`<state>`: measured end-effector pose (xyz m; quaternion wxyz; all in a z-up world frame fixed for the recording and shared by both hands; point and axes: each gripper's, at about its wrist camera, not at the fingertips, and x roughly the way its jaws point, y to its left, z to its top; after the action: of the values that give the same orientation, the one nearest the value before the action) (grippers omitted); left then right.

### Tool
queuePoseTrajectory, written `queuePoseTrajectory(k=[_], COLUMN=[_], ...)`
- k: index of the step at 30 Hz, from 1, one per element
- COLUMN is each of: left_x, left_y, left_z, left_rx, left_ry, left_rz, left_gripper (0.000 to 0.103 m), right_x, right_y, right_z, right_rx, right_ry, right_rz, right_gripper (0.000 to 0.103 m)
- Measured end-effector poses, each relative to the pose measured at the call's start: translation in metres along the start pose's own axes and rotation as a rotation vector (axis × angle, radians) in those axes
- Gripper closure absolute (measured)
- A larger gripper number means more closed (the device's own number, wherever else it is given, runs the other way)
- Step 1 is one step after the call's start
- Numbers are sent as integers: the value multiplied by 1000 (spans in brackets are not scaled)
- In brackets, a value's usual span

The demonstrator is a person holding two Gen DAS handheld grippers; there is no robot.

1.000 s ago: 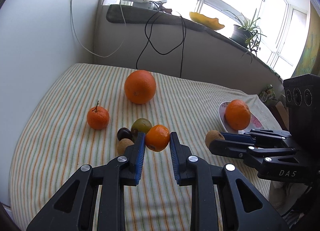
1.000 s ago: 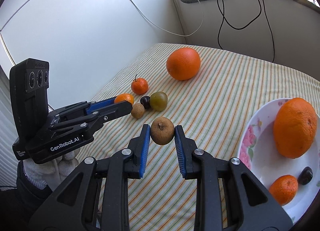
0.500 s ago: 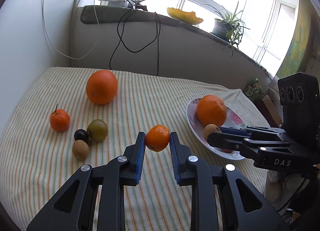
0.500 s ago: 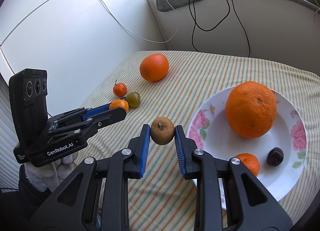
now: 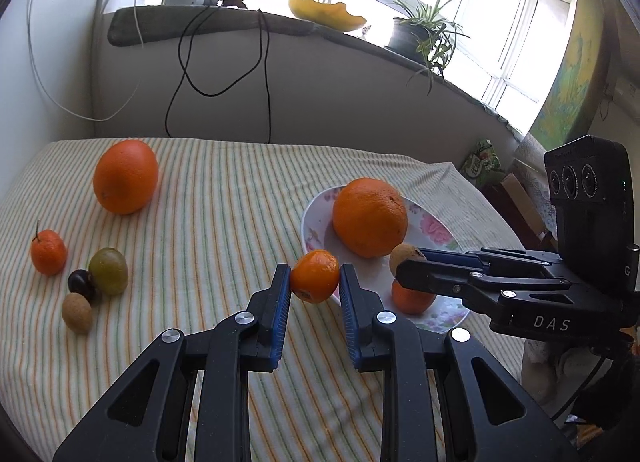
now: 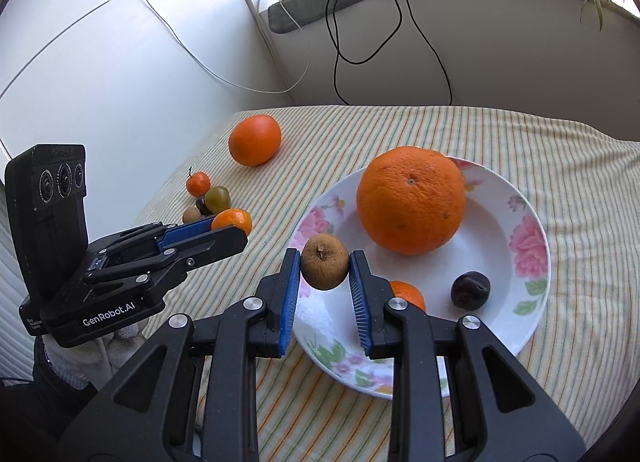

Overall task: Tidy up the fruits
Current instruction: 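Carry the kiwi with the right tool while the left tool carries the tangerine to the bowl, then open both tools to drop the kiwi and tangerine into the bowl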

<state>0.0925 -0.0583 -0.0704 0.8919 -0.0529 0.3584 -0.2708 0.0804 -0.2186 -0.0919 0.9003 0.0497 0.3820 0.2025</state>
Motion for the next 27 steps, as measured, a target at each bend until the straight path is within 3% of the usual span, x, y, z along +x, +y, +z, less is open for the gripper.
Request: queuePoseTrajectory(k=[19,21,23,25,27], left_x=[20,20,19,19,19], left_y=[-15,-17,-18,-19,-18], left_z=[5,4,4,5,6], left_rx=[36,41,44,47,40], left_ry=[26,29,27,24,19], left_rz=[-2,-4,-5,0,4], left_gripper=[80,76,63,63,63], right_x=[1,0,0,0,-3], right_y=[-7,-7,-6,-5,-4], right_z=[-4,-5,-6,-6,-6], right_rx=[7,2,-5,-9,-9], right_ry=[13,11,10,11,3], right_rz=[3,-1,-5,-4,3], right_gripper=[77,77,77,73,49])
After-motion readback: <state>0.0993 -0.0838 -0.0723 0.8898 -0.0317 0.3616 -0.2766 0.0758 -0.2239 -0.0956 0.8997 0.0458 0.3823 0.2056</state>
